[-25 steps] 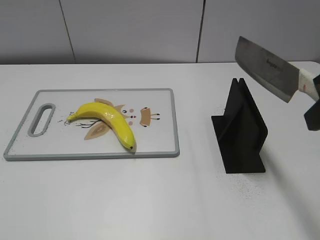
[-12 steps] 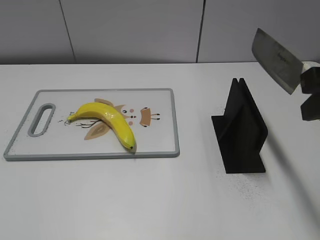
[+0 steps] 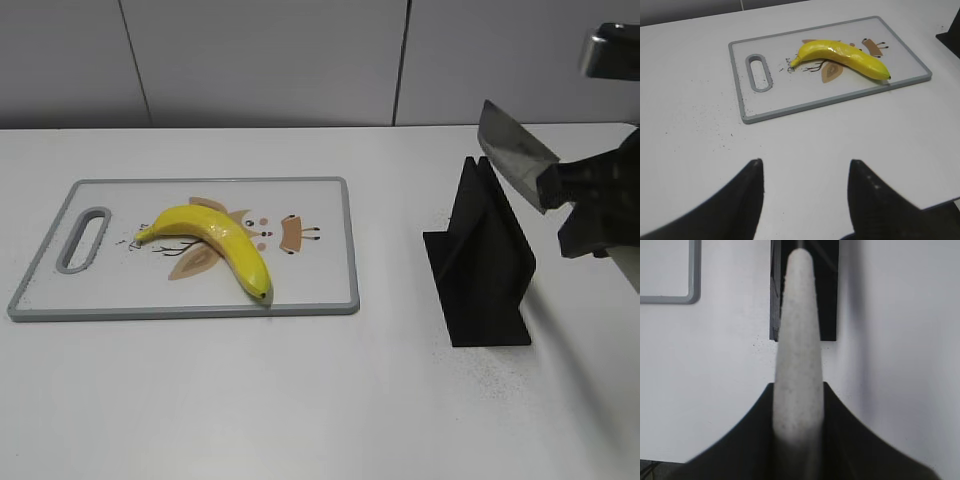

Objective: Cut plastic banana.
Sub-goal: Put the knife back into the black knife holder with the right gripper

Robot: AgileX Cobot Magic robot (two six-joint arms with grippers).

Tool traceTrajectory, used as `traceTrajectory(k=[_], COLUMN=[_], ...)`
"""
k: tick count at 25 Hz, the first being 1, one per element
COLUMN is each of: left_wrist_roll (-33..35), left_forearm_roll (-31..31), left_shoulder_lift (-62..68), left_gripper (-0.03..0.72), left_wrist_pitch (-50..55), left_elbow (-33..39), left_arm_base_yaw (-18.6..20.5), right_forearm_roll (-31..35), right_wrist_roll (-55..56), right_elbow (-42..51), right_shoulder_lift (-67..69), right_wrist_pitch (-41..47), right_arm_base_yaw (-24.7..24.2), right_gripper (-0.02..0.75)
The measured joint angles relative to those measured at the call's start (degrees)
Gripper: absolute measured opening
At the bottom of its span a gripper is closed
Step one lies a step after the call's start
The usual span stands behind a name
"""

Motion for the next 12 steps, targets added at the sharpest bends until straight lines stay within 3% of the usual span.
traceTrajectory(k=[12], left_wrist_roll=[0.00], left_forearm_roll=[0.00], left_shoulder_lift=[0.00], left_gripper=[0.526], left_wrist_pitch=[-0.02], left_elbow=[0.00], left_arm_base_yaw=[0.00], right_forearm_roll=[-0.36], right_wrist_roll=[-0.91], right_elbow=[0.00], right_shoulder_lift=[5.14], right_wrist_pitch=[-0.54], right_arm_base_yaw=[0.00], right_gripper=[0.165])
